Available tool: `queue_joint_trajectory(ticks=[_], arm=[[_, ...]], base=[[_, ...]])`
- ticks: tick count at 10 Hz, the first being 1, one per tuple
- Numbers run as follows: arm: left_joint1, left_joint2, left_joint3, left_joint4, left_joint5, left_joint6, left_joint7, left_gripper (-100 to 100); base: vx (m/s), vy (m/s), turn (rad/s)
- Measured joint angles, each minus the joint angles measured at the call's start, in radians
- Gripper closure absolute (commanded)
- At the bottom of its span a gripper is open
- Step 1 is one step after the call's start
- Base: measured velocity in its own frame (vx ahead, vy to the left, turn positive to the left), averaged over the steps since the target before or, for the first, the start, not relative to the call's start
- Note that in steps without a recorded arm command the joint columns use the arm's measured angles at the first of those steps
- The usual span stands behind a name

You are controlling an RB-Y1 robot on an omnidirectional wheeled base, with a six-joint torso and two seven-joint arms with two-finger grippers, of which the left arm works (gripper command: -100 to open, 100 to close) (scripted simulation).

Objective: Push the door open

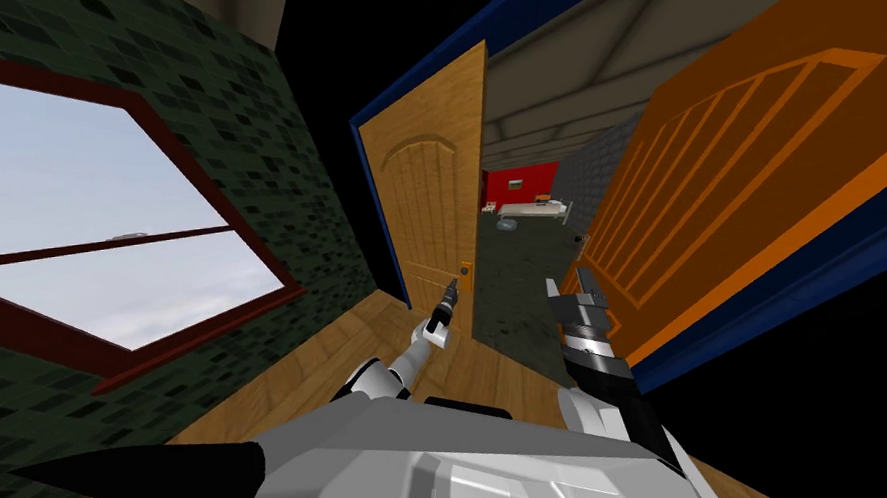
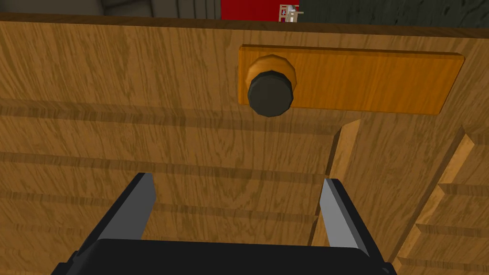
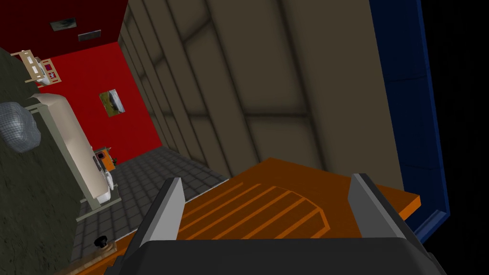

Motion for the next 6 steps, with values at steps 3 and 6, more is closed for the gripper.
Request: queue_joint_trajectory(ticks=[3, 6], arm=[[-0.05, -0.024, -0.006, 0.088, 0.002, -0.007, -0.003, -100], [-0.076, -0.019, -0.008, 0.136, 0.004, -0.013, -0.003, -100]], base=[[0.074, 0.091, -0.062], [0.079, 0.0, -0.017]])
